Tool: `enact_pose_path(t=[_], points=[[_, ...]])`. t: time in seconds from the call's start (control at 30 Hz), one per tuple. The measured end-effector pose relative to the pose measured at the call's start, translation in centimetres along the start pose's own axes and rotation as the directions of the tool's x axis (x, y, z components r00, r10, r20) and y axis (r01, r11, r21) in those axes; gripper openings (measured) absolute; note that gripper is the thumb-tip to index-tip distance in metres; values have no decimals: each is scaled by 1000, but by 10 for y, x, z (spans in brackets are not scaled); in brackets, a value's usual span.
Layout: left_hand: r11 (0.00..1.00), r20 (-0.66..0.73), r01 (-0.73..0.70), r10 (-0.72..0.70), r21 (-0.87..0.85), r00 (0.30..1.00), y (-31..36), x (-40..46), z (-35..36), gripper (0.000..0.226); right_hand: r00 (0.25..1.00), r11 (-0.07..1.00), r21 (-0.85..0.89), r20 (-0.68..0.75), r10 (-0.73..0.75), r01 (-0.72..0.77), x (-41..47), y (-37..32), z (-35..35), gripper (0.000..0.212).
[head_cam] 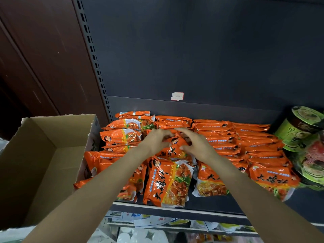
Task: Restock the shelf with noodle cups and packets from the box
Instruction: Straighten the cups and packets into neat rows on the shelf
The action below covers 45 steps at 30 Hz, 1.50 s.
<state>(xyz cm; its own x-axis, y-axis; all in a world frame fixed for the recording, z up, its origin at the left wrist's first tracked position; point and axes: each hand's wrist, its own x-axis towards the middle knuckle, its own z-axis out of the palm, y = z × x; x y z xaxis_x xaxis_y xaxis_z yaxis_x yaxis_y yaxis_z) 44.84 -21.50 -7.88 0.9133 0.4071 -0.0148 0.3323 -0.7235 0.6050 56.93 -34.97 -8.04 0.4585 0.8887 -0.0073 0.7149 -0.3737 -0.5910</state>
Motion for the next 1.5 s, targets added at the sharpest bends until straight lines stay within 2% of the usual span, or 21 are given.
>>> enact_pose_path(t=[0.1,0.2,0.27,0.4,0.57,0.67,0.73,0.87,0.97,1.1,1.27,1.33,1.4,1.5], points=[[999,-20,29,-29,-26,999,-8,-9,-7,43,997,996,-81,-72,32,-38,2,-2,4,54],[996,-102,51,-43,69,994,-21,-20,-17,45,995,986,-157,-90,37,-51,1,-4,8,55],[990,-72,62,-53,124,996,-29,-26,-19,51,996,983,-183,-88,12,-28,1,-9,13,57],[968,-2,66,-67,242,998,-35,-30,-15,50,997,982,-188,-79,-22,7,2,-16,20,31],[913,13,12,-18,407,1000,-31,-26,-13,49,982,992,-112,-184,38,-59,5,-11,16,9],[894,24,3,-15,448,1000,-29,-25,-15,46,968,996,-72,-247,39,-59,0,-8,17,12],[905,31,10,-25,426,999,-27,-23,-15,40,975,992,-118,-220,24,-50,-4,-7,15,16],[971,-14,44,-42,233,999,-21,-22,-11,32,989,976,-193,-127,81,-105,-9,1,6,34],[996,36,32,-35,89,999,-22,-23,-13,29,994,931,-354,-90,61,-90,-16,3,0,18],[992,45,9,-14,124,999,-26,-23,-15,25,1000,956,-290,-17,26,-30,-16,-2,-8,42],[968,64,3,-19,251,998,-21,-20,-10,35,999,905,-424,-3,32,-30,-11,-3,-2,41],[970,9,0,-2,245,1000,-18,-23,-10,32,998,897,-441,-53,-36,9,-15,-3,1,40],[979,-48,7,3,206,999,-19,-30,-12,27,991,907,-415,-79,-111,69,-23,-8,5,37],[984,-28,12,-7,178,1000,-25,-45,-15,30,995,958,-267,17,-103,104,-35,-18,14,35]])
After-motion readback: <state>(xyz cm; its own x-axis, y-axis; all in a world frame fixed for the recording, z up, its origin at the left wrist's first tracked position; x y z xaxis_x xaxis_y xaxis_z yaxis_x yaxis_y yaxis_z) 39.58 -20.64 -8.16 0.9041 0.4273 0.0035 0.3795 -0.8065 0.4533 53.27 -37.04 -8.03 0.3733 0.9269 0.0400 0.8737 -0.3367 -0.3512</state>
